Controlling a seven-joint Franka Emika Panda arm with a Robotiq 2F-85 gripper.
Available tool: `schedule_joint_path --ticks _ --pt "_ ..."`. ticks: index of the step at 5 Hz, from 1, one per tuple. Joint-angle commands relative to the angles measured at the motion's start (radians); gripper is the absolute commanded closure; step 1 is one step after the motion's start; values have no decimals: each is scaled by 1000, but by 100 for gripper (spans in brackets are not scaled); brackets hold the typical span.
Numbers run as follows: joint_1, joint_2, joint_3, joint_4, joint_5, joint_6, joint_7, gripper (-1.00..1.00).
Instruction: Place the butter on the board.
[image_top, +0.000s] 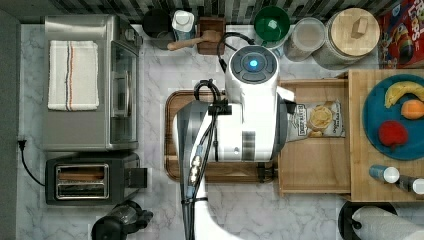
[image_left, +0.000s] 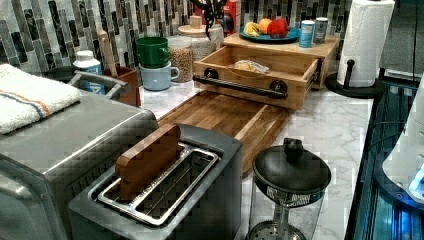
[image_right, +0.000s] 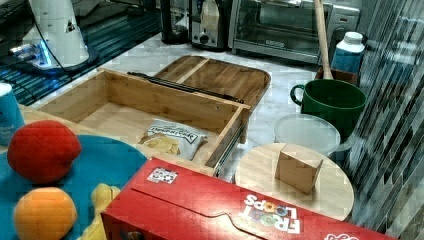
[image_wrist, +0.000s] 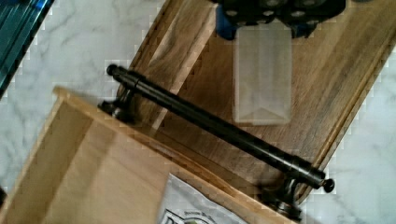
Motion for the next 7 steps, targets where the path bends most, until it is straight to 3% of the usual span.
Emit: schedule_joint_path --ticks 1,4,5,7 --pt "102 -145 112 -161 -45 127 345 100" --pt "82 -157 180 -319 34 293 583 100" --pt "84 -128 207 -353 13 346 654 100" --pt "78 -83 230 -393 69 450 684 100"
